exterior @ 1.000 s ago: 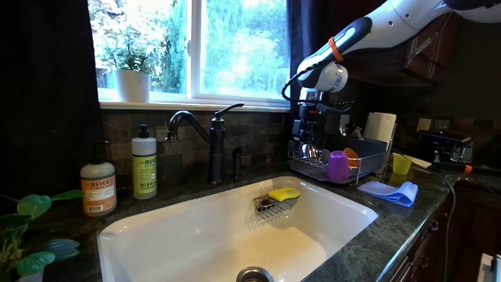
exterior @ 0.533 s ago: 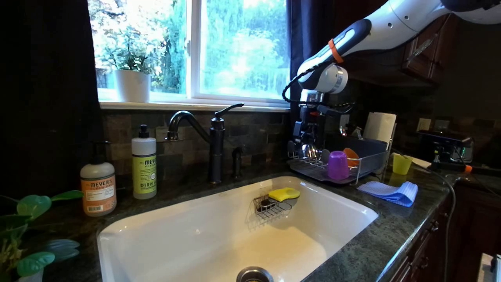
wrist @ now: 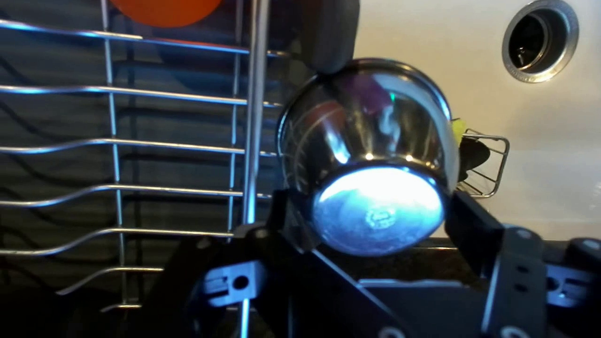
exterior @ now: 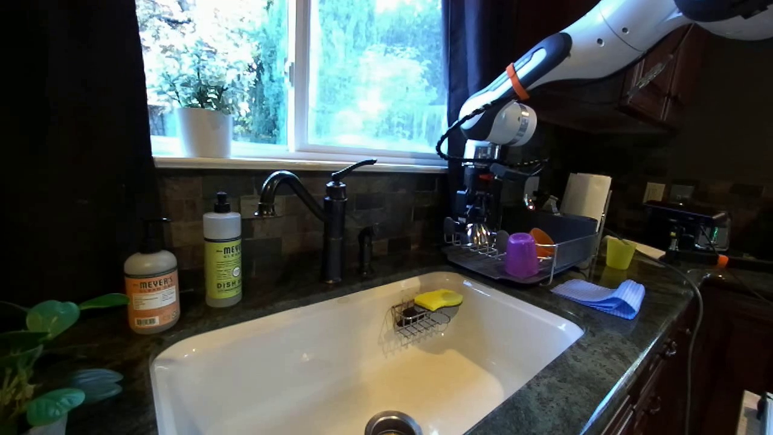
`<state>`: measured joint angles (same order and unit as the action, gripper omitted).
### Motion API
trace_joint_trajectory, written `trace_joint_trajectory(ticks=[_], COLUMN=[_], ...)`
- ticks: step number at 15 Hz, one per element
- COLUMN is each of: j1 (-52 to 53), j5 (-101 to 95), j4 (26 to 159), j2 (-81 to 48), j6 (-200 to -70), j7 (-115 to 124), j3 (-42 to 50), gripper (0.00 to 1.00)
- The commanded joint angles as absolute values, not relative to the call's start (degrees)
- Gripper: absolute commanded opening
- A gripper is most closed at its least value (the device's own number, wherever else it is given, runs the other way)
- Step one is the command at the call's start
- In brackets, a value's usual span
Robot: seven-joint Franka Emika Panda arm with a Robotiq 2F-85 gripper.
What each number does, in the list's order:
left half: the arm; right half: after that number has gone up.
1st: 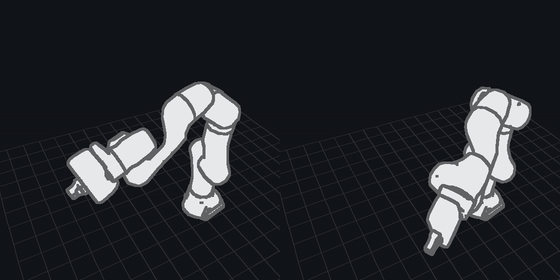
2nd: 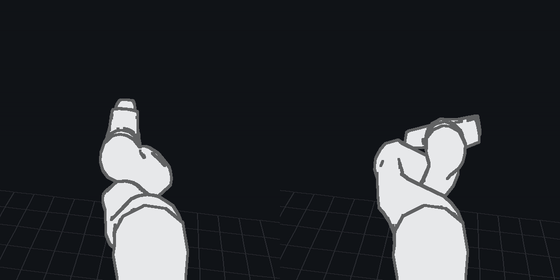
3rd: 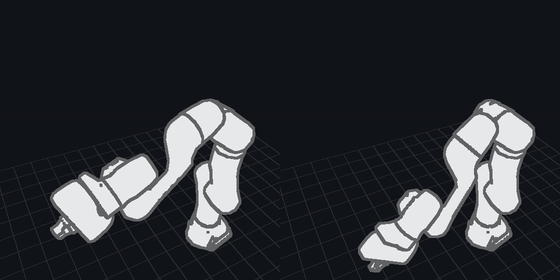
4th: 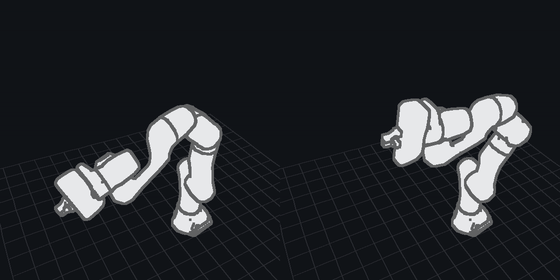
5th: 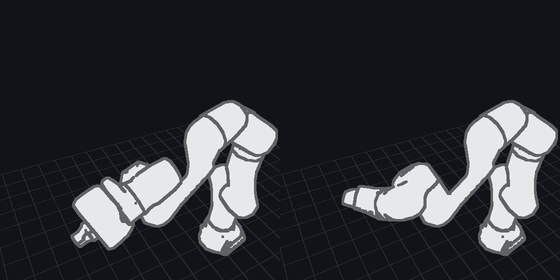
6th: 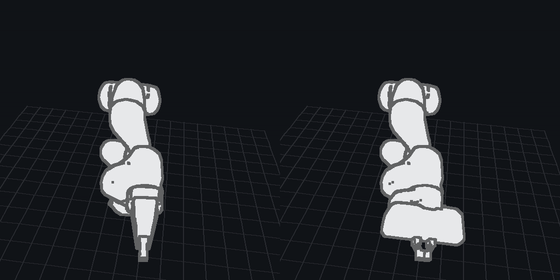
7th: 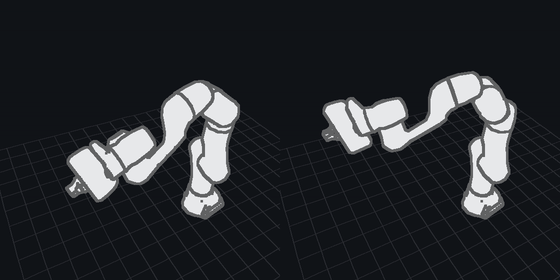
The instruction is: Move the silver bowl to the right
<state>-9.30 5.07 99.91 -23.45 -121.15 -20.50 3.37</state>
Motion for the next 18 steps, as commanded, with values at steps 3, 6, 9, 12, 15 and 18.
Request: trace_joint_trajectory(ticks=[3, 6, 9, 12, 15, 18], j1=[-9.6, -9.4, -9.2, -9.7, -10.1, -10.4], j5=[4.1, 3.4, 2.1, 0.7, -1.3, -4.7], j4=[101.0, 101.9, 102.4, 102.8, 103.6, 103.3], j2=[-21.3, -19.3, -18.5, -18.5, -17.1, -16.5], j6=[-119.8, -120.2, -119.7, -119.8, -119.1, -118.2], j7=[-19.6, -19.4, -20.1, -23.5, -28.5, -36.7], j3=[3.2, 3.6, 3.7, 3.6, 3.5, 3.0], gripper=[0.53, 0.40, 0.17, 0.50, 0.70, 0.93])
